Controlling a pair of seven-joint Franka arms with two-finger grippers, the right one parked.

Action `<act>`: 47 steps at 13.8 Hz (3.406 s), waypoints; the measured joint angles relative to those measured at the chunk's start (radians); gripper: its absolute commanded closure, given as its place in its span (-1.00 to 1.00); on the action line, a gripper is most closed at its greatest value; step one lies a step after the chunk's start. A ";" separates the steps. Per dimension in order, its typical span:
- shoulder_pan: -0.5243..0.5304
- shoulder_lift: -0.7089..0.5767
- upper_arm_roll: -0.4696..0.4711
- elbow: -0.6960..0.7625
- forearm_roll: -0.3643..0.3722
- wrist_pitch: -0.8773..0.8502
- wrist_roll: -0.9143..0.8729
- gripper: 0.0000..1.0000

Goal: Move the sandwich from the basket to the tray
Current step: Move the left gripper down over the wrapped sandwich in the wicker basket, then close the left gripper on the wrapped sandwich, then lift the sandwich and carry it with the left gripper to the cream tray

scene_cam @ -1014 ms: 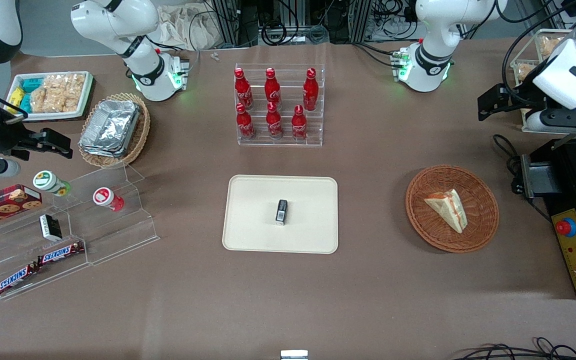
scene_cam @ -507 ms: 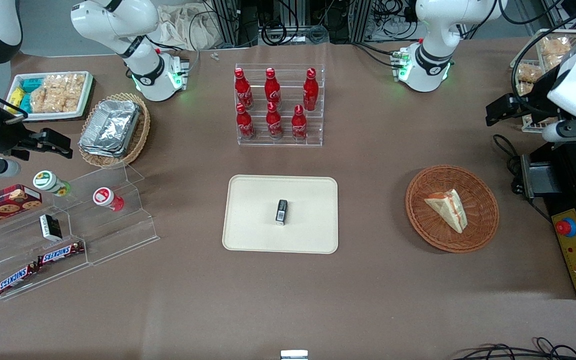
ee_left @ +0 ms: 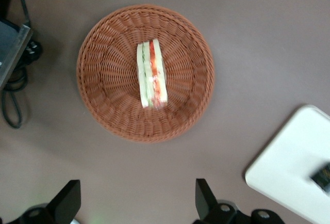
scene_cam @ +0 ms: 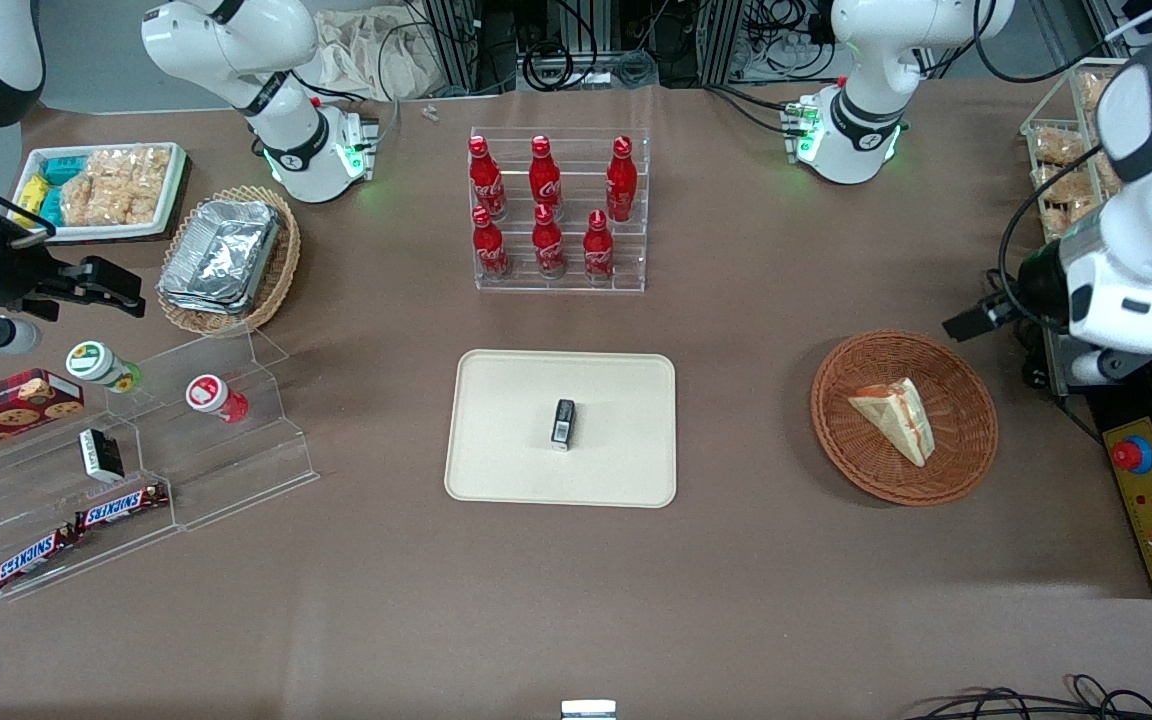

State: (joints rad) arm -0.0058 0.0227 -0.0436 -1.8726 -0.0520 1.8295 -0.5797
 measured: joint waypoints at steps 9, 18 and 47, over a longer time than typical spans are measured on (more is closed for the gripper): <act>0.037 0.277 -0.001 -0.292 0.001 0.608 -0.090 -0.84; 0.028 0.255 -0.016 -0.246 0.002 0.603 -0.091 1.00; -0.165 0.557 -0.420 0.236 0.316 0.411 -0.067 -1.00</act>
State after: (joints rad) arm -0.1704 0.5798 -0.4632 -1.6370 0.2637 2.2402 -0.6472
